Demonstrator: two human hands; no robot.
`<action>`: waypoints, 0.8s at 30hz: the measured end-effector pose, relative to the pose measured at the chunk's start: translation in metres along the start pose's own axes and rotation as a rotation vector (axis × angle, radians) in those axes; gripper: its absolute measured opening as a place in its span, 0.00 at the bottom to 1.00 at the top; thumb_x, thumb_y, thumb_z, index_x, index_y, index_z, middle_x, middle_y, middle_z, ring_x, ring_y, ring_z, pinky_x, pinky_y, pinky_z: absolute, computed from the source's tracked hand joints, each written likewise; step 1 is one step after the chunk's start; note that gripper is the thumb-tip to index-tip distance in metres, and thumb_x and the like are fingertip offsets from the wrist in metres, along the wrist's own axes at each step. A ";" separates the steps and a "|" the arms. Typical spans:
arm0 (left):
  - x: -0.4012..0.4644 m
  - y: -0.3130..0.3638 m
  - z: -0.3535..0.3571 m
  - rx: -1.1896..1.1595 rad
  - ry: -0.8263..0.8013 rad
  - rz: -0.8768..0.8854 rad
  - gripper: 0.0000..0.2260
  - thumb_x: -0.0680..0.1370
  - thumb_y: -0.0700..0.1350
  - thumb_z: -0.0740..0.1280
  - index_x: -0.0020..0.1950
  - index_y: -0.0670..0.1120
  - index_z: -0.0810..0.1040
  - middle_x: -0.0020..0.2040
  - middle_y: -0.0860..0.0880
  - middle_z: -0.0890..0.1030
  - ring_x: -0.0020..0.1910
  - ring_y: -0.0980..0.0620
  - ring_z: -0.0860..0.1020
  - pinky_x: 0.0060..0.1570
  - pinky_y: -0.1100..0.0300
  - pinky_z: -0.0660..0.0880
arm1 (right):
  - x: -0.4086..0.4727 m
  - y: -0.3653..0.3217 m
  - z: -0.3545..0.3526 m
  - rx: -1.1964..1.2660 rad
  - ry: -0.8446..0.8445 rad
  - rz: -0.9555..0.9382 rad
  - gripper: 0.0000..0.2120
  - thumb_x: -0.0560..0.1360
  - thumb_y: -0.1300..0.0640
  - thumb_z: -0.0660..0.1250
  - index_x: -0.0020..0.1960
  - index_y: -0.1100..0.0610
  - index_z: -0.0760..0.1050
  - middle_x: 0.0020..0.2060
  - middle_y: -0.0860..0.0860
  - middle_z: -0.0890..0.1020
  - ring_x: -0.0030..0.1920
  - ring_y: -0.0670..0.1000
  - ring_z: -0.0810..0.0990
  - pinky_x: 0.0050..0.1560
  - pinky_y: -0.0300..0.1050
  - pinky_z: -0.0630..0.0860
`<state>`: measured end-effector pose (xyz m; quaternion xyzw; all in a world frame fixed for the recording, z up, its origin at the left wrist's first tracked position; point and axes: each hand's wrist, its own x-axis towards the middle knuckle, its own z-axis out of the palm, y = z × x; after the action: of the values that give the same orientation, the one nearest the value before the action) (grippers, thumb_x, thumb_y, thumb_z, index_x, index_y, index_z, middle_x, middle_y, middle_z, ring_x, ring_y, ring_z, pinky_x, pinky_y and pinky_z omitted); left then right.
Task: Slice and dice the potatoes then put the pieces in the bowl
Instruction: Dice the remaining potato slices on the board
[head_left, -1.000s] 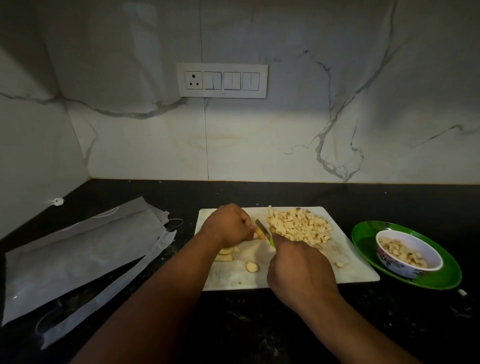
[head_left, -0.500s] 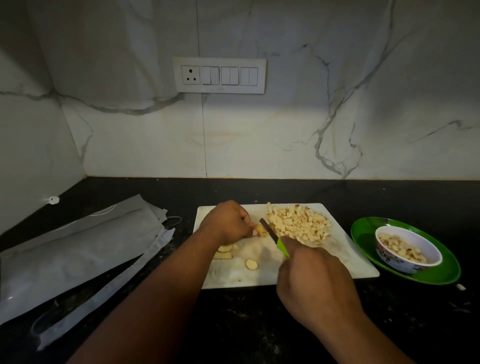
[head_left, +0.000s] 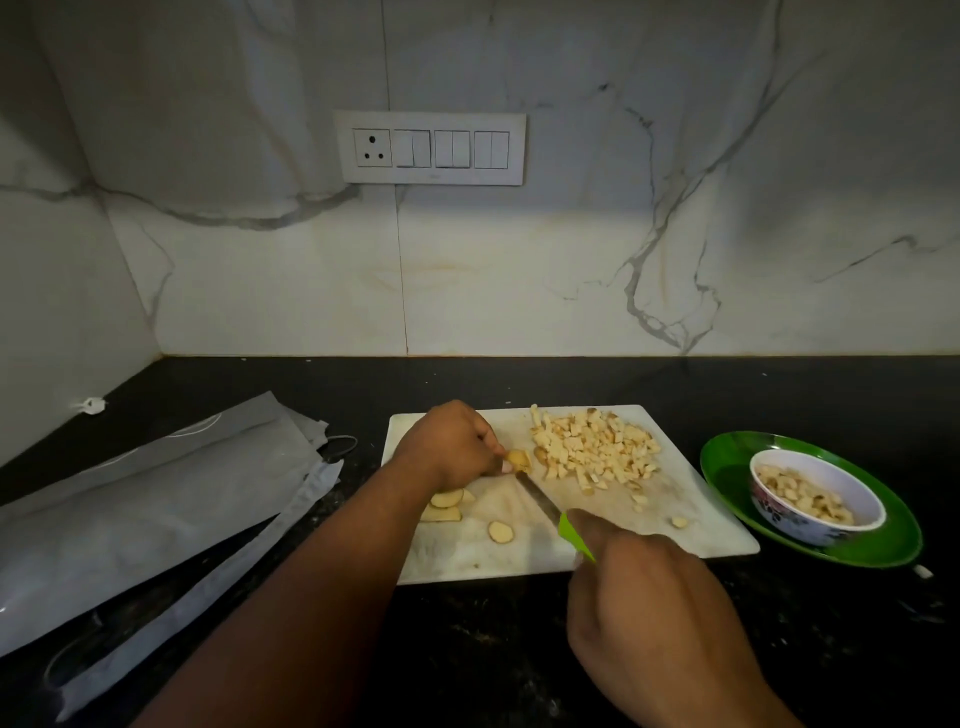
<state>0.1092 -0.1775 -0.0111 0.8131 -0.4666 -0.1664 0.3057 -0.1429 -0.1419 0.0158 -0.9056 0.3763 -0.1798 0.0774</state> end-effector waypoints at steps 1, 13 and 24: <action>-0.001 0.000 0.000 0.003 0.000 0.004 0.04 0.72 0.48 0.82 0.44 0.51 0.89 0.42 0.56 0.87 0.47 0.56 0.83 0.57 0.53 0.81 | 0.004 -0.001 -0.001 0.008 0.036 -0.005 0.21 0.78 0.49 0.56 0.72 0.43 0.66 0.50 0.47 0.83 0.51 0.48 0.80 0.50 0.43 0.77; -0.001 -0.001 0.002 -0.008 0.017 -0.002 0.04 0.71 0.48 0.82 0.43 0.52 0.89 0.40 0.57 0.87 0.45 0.57 0.84 0.57 0.51 0.82 | 0.048 -0.009 0.028 0.071 0.004 0.011 0.23 0.78 0.53 0.58 0.72 0.48 0.69 0.57 0.47 0.82 0.56 0.50 0.80 0.54 0.45 0.76; 0.002 -0.001 -0.002 0.030 -0.043 0.022 0.05 0.73 0.48 0.81 0.46 0.52 0.89 0.44 0.57 0.87 0.49 0.57 0.83 0.60 0.52 0.81 | 0.018 0.006 0.024 0.003 -0.054 0.033 0.27 0.79 0.50 0.56 0.78 0.45 0.59 0.55 0.47 0.82 0.54 0.48 0.80 0.54 0.43 0.76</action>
<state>0.1118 -0.1788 -0.0104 0.8088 -0.4844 -0.1735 0.2849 -0.1259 -0.1589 -0.0031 -0.9037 0.3886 -0.1547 0.0918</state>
